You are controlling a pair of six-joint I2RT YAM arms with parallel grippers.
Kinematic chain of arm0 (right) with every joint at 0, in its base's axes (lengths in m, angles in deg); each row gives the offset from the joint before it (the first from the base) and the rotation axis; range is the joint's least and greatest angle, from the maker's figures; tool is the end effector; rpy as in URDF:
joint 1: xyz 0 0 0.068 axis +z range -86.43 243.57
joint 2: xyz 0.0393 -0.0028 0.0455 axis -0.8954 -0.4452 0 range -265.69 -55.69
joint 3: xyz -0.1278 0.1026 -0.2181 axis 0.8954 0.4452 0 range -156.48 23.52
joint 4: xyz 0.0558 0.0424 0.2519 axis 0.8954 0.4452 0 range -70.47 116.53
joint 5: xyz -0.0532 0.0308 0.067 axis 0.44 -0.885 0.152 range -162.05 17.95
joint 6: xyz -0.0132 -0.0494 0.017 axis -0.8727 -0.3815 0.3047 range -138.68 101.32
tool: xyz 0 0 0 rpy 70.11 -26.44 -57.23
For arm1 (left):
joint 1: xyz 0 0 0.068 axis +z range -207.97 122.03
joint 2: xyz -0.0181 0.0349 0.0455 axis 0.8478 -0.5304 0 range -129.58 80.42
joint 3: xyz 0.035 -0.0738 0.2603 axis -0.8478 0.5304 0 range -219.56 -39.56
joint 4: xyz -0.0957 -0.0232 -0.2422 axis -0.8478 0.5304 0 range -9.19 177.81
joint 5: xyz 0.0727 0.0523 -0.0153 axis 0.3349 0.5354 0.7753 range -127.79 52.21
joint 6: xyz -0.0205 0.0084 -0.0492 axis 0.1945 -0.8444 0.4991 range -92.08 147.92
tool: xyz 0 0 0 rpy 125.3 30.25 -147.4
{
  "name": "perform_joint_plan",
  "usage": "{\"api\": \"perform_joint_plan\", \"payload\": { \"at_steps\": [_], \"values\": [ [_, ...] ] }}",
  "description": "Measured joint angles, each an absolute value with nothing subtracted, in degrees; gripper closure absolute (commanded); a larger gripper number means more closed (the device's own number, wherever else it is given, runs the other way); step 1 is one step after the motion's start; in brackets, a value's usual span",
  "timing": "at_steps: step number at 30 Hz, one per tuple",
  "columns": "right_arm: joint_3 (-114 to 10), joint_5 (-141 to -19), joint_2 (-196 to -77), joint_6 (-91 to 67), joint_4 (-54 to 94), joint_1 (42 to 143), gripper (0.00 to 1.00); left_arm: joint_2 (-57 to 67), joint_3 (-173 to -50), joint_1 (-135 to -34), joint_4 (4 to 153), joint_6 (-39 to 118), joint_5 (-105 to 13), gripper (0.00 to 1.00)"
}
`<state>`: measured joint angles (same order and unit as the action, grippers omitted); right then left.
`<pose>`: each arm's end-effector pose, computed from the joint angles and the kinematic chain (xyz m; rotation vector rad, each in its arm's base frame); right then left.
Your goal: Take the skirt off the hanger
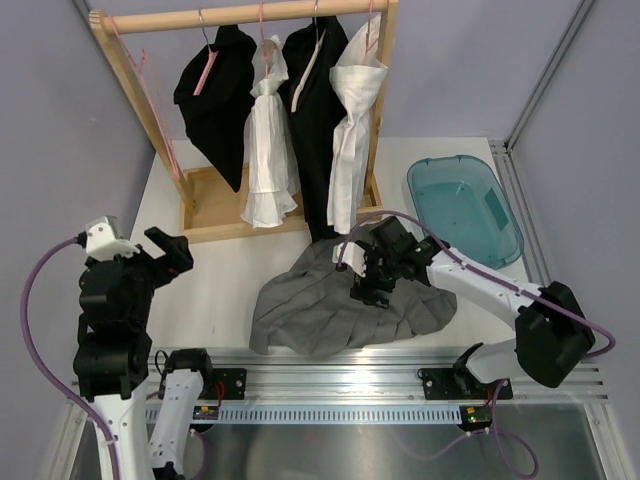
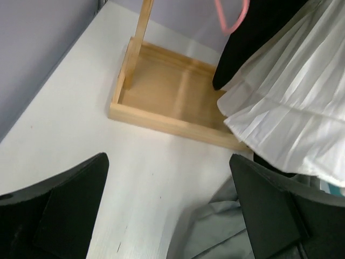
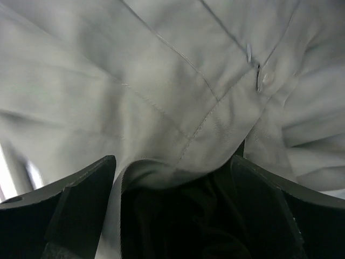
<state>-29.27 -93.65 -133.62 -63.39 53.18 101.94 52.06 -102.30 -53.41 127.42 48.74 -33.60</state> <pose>0.2015 0.1764 0.2304 -1.7889 1.8147 0.4454 0.0625 0.0076 0.4035 -0.4433 1.7298 -0.1390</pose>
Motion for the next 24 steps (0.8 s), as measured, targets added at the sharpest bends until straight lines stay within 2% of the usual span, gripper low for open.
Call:
{"api": "perform_joint_plan", "payload": {
  "at_steps": [10,14,15,17,18,20,22,24],
  "values": [
    [-27.64,-79.42,-146.61,-52.86,44.44,105.63,0.01,59.9,-93.36,-53.39,131.79,53.9,-39.37,0.01],
    [-27.94,-78.74,-148.42,-51.17,43.28,105.65,0.14,61.0,-92.2,-53.39,131.71,54.78,-41.69,0.01],
    [-27.96,-78.92,-148.55,-50.87,43.15,105.65,0.25,61.32,-91.77,-53.39,131.71,54.89,-42.3,0.01],
    [-27.96,-79.36,-148.68,-50.45,43.06,105.72,0.4,62.0,-90.8,-53.39,131.73,55.1,-43.48,0.01],
    [-27.96,-79.77,-148.82,-50.19,43.02,105.78,0.63,62.15,-90.46,-53.39,131.71,55.23,-43.96,0.01],
    [-28.05,-81.3,-149.1,-49.69,43.23,105.91,0.87,62.7,-89.56,-53.39,131.36,55.45,-45.19,0.01],
    [-28.66,-82.46,-149.43,-49.36,44.04,105.91,1.0,63.14,-88.9,-53.39,131.01,55.63,-46.52,0.01],
    [-29.82,-83.75,-149.65,-48.9,46.03,105.87,1.0,63.55,-88.62,-53.37,130.57,55.67,-47.61,0.01]
  ]
}}
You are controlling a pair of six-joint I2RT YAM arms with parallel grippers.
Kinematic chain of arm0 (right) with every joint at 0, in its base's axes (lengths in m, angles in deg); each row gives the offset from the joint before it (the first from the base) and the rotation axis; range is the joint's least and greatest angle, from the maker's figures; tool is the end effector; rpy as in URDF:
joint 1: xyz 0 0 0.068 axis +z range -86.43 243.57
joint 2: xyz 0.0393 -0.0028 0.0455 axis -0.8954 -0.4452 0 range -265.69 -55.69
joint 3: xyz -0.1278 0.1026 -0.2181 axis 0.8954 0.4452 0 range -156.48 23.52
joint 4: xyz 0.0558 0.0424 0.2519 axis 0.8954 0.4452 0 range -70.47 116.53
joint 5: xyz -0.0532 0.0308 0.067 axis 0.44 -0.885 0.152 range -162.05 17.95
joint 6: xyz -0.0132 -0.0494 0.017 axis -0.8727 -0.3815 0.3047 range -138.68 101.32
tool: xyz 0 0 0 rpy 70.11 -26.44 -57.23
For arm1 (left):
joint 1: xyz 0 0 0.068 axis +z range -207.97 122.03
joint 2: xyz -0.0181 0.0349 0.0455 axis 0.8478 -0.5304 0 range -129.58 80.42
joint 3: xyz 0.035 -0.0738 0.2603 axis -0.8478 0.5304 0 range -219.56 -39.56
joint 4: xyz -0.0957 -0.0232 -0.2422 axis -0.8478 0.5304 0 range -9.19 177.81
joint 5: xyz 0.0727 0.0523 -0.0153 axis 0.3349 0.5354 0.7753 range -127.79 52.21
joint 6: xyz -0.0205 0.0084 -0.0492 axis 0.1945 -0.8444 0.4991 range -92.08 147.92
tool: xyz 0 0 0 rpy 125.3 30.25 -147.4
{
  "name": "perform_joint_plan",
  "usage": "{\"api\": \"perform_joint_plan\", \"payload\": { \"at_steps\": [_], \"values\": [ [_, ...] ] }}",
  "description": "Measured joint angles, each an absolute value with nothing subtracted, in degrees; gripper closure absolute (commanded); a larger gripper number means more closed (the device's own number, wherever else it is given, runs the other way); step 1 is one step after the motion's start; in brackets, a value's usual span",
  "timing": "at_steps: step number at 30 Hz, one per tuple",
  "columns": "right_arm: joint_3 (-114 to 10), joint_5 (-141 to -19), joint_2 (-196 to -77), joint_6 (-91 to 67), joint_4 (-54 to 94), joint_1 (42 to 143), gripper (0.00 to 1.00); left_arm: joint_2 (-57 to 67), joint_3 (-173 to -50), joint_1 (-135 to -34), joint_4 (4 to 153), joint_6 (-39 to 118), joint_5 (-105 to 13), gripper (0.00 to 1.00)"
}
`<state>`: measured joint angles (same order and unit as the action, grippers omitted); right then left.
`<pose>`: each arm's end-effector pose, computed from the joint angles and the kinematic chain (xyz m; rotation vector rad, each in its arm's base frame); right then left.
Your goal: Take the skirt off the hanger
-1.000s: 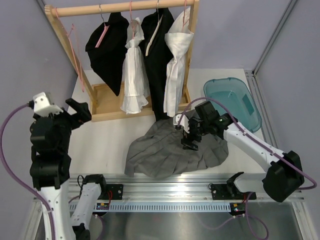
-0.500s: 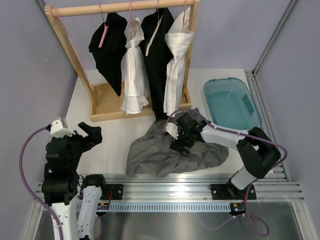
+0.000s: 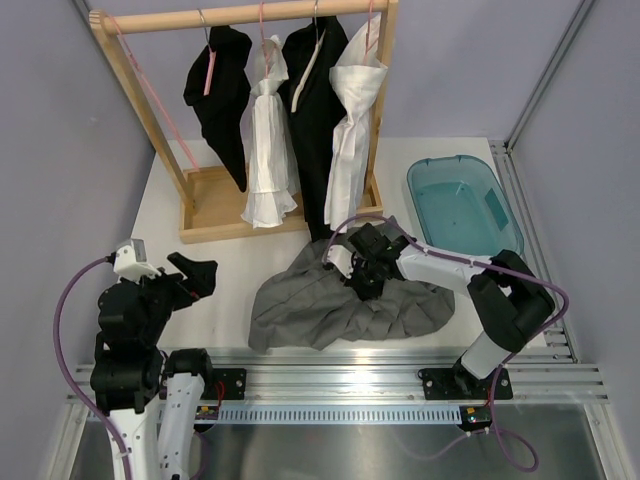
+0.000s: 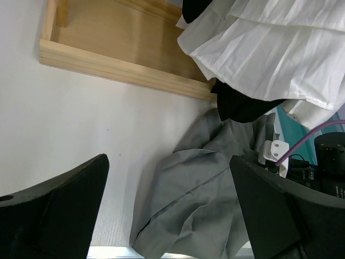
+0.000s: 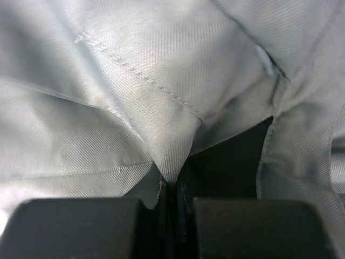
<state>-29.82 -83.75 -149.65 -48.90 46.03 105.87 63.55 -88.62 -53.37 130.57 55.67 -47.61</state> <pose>0.2210 0.2111 0.1627 -1.6704 2.1810 0.3384 0.0470 -0.0023 0.3384 -0.4126 1.8506 -0.4374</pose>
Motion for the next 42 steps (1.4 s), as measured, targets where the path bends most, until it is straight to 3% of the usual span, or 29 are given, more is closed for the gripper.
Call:
{"api": "perform_joint_plan", "payload": {
  "at_steps": [5,10,15,21,29,35,42],
  "values": [
    [-34.08,-92.97,-147.37,-52.57,56.98,104.67,1.0,64.23,-88.55,-53.37,129.94,55.54,-50.15,0.01],
    [-39.39,-103.99,-134.37,-62.52,70.97,99.09,1.0,64.71,-88.53,-53.37,129.54,55.15,-52.29,0.01],
    [-53.12,-113.74,-123.05,-71.33,83.36,87.2,1.0,65.06,-87.85,-53.37,128.25,54.82,-53.93,0.01],
    [-71.07,-122.96,-123.79,-72.61,91.32,66.7,1.0,65.06,-87.74,-53.37,126.81,53.77,-56.29,0.01],
    [-91.83,-131.62,-136.93,-54.23,78.75,47.86,1.0,64.54,-87.77,-53.37,125.46,51.76,-59.48,0.01],
    [-92.9,-130.52,-145.12,-40.94,63.76,46.81,1.0,64.45,-87.77,-53.37,124.87,51.26,-60.27,0.01],
    [-96.16,-129.47,-154.91,-34.41,57.46,42.83,1.0,65.0,-87.81,-53.37,125.48,49.97,-60.33,0.01]
  ]
}}
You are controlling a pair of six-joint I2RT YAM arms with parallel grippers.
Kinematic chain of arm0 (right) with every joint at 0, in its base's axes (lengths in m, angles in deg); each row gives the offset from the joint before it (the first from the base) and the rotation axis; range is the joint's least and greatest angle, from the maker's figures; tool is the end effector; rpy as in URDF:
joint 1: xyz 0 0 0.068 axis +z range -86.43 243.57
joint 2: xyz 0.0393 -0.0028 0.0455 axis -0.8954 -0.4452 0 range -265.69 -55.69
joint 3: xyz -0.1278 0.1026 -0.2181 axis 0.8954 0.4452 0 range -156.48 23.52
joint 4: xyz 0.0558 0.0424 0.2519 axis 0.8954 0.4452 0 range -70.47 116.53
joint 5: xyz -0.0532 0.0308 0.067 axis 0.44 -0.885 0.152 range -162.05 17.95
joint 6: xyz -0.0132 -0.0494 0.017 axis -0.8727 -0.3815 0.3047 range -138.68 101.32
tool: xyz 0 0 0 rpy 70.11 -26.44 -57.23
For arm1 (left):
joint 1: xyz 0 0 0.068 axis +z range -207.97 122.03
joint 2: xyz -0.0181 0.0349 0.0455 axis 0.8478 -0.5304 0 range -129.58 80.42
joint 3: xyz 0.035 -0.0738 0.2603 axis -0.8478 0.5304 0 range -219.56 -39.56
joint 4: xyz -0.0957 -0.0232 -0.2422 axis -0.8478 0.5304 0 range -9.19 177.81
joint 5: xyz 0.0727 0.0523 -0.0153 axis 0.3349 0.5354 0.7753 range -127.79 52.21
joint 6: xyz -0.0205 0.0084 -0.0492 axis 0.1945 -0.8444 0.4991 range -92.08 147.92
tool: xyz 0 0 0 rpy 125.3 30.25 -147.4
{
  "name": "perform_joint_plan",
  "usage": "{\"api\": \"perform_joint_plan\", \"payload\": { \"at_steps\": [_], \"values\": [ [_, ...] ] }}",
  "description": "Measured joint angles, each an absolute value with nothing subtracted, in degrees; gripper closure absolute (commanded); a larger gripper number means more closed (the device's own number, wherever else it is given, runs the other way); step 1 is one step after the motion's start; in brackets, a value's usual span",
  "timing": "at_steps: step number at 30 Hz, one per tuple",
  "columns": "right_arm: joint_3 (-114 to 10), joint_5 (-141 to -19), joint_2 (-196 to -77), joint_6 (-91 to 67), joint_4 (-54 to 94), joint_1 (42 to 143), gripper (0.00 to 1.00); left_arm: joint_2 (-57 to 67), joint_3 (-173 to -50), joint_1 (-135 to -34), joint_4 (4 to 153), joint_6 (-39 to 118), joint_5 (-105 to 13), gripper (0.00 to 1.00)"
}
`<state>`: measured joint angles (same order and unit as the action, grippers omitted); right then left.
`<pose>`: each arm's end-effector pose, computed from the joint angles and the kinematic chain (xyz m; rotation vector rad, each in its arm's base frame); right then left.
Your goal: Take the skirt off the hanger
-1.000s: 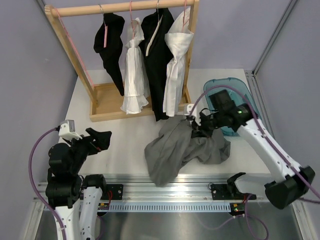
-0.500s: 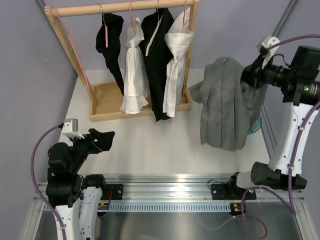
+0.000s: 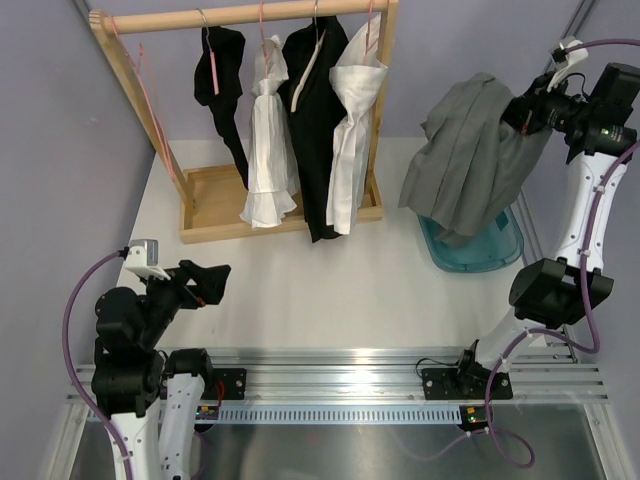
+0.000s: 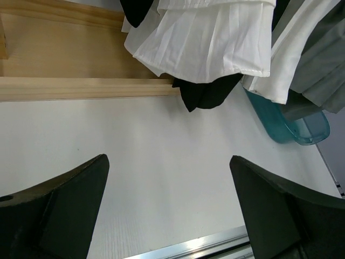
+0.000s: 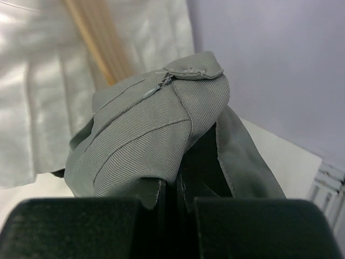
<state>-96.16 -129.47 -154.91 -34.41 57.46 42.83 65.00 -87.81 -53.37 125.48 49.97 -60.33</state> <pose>0.3470 -0.0992 0.4880 -0.5831 1.6571 0.4739 0.0443 -0.0102 0.3449 -0.1292 1.7918 -0.5678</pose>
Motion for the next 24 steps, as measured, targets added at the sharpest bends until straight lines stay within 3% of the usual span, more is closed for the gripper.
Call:
{"api": "perform_joint_plan", "payload": {
  "at_steps": [5,12,24],
  "values": [
    [-90.69,-126.74,-155.79,-39.55,58.69,39.64,1.0,65.59,-87.83,-53.37,126.33,49.29,-60.38,0.01],
    [-73.67,-114.5,-154.87,-49.05,59.21,39.64,1.0,65.54,-87.85,-53.37,126.44,48.59,-60.88,0.01],
    [-56.01,-90.81,-149.86,-50.23,44.24,44.76,1.0,64.54,-88.68,-53.37,127.95,47.21,-61.62,0.01]
  ]
}}
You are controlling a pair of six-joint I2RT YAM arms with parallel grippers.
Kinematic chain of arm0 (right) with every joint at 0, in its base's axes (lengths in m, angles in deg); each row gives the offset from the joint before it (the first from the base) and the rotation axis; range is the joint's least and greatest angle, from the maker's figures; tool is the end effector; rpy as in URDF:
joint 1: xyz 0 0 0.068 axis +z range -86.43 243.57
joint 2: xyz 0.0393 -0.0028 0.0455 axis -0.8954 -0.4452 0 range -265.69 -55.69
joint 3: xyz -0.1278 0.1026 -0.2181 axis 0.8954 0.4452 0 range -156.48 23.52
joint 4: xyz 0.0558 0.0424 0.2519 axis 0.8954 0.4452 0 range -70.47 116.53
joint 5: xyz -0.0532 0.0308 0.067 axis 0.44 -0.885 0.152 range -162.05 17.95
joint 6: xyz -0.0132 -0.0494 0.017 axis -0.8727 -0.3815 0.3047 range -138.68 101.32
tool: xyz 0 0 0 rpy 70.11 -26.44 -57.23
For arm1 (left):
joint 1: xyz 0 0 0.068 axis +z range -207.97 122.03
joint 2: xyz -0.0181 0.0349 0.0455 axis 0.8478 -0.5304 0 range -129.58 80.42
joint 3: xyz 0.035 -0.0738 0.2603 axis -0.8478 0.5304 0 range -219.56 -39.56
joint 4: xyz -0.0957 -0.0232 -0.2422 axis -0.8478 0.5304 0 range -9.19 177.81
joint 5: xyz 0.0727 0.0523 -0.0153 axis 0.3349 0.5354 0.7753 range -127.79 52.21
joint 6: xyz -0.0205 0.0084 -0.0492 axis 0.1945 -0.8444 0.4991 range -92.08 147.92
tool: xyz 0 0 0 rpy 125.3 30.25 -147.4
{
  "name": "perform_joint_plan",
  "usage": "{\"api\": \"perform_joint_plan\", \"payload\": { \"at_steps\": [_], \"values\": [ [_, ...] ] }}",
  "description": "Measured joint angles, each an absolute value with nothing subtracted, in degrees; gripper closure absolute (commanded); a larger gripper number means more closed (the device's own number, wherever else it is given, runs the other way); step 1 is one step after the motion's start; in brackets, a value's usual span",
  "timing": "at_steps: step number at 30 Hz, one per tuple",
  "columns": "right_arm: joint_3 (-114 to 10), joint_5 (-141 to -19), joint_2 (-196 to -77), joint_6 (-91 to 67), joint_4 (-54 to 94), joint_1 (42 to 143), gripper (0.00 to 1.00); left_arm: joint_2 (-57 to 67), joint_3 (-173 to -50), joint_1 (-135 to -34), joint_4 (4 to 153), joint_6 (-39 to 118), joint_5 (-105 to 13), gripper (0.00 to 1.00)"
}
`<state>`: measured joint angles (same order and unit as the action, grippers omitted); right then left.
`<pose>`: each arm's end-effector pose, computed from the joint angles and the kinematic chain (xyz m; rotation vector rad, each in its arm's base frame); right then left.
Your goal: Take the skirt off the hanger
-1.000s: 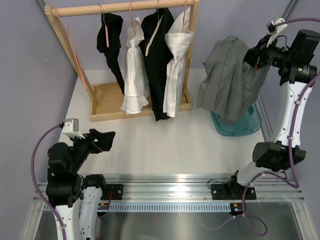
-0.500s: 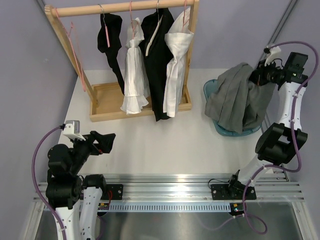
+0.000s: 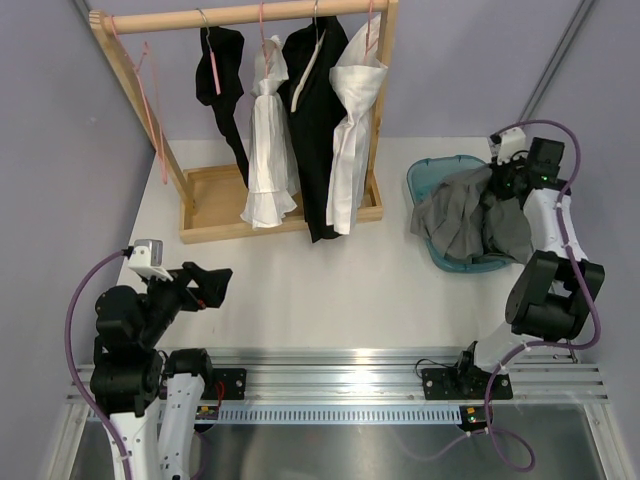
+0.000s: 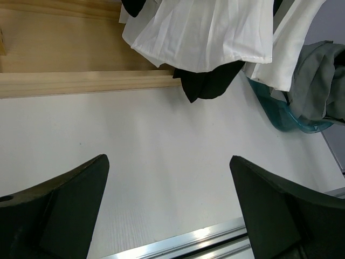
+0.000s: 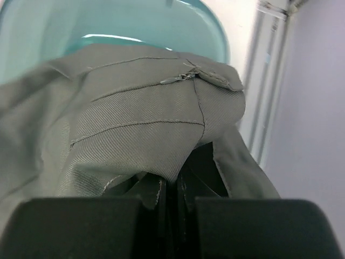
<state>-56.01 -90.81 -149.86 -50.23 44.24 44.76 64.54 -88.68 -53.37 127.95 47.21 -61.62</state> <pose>0.3583 -0.1098 0.3047 -0.4169 2.1775 -0.1145 0.0425 -0.0111 0.3446 -0.0816 1.8255 -0.5577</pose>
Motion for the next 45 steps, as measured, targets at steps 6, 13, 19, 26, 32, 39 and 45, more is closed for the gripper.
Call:
{"api": "perform_joint_plan", "payload": {
  "at_steps": [6,13,19,26,32,39,45],
  "values": [
    [-50.89,-89.76,-149.56,-48.86,42.49,54.0,1.0,64.47,-89.43,-53.37,128.8,47.17,-61.67,0.01],
    [-56.18,-92.84,-160.95,-42.85,47.45,55.99,1.0,64.52,-90.17,-53.37,130.24,47.13,-61.67,0.01],
    [-61.4,-98.09,-170.19,-40.27,55.54,55.82,0.9,64.52,-90.28,-53.37,130.55,47.19,-62.78,0.01],
    [-64.01,-103.38,-173.75,-39.59,61.05,55.8,0.64,63.38,-93.89,-53.37,127.23,48.5,-67.2,0.01],
    [-65.25,-103.2,-173.56,-42.76,65.0,55.64,0.44,57.17,-98.15,-53.37,120.28,50.75,-71.96,0.01],
    [-74.78,-101.61,-168.77,-50.15,73.05,55.42,0.22,48.47,-103.35,-53.68,116.36,51.1,-72.9,0.05],
    [-83.7,-101.59,-162.54,-54.54,77.51,55.25,0.1,40.91,-110.35,-54.59,114.51,51.08,-70.98,0.11]
  ]
}}
